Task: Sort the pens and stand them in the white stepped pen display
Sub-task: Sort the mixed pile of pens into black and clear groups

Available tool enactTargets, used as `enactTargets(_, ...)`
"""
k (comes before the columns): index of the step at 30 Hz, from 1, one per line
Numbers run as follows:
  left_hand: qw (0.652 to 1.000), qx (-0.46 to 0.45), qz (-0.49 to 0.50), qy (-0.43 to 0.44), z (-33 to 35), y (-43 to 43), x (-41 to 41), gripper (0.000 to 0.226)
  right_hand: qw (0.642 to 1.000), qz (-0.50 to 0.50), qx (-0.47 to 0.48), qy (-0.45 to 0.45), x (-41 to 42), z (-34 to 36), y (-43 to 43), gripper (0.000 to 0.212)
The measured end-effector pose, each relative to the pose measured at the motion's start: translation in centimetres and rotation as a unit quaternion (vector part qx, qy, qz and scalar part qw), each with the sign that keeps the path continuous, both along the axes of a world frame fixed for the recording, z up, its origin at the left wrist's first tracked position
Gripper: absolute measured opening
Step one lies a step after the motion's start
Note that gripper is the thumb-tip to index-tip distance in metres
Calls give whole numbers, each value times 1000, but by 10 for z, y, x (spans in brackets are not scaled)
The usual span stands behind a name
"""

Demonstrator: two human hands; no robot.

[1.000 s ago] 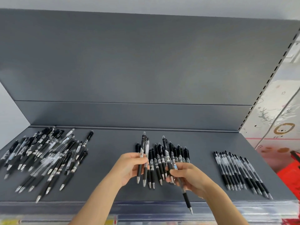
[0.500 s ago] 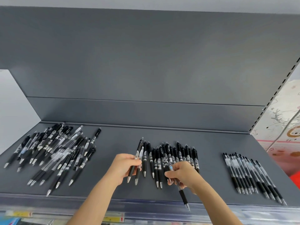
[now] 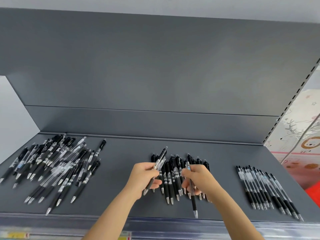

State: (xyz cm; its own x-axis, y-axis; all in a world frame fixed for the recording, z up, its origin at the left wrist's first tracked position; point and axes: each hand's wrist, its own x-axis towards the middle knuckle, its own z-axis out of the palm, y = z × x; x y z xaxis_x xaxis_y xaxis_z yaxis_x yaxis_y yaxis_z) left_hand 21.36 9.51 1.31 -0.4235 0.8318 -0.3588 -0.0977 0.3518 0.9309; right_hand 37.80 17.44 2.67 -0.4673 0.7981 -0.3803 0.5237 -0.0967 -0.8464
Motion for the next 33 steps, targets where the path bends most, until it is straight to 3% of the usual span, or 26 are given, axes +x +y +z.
enactTargets(4, 994, 27, -11, 105, -1, 9, 16, 37, 996, -20, -29, 80, -22, 6, -1, 18)
enactTargets(9, 951, 42, -61, 301, -6, 12, 30, 50, 999, -36, 11, 37, -38, 3, 3, 26)
enactTargets(11, 939, 41, -78, 332, -7, 10, 33, 54, 999, -38, 10, 28, -41, 1, 4, 26)
enactTargets(14, 958, 58, -105, 260, -5, 7, 35, 47, 994, -49, -67, 78, -40, 0, 8, 25)
enactTargets(17, 993, 36, -101, 56, 1, 5, 29, 22, 981, -68, -135, 122, -31, 2, 14, 27)
enactTargets(20, 995, 22, -49, -87, -1, 2, 20, 15, 973, -107, -163, 120, -22, 0, 26, 28)
enactTargets(22, 994, 20, -6, -109, -3, 2, 13, 22, 986, -98, -125, 57, -17, -4, 34, 28)
enactTargets(24, 995, 19, 23, -96, -5, 2, 6, 26, 996, -24, -21, -82, -16, -12, 41, 30)
enactTargets(27, 995, 17, 27, -97, -7, 3, 3, 37, 972, 68, 85, -207, -22, -25, 46, 35)
enactTargets(30, 995, 3, 26, -97, -8, 6, 5, 37, 967, 58, 106, -223, -29, -31, 47, 39)
enactTargets(33, 997, -1, 22, -75, -7, 7, 8, 25, 988, 20, 53, -146, -20, -31, 46, 35)
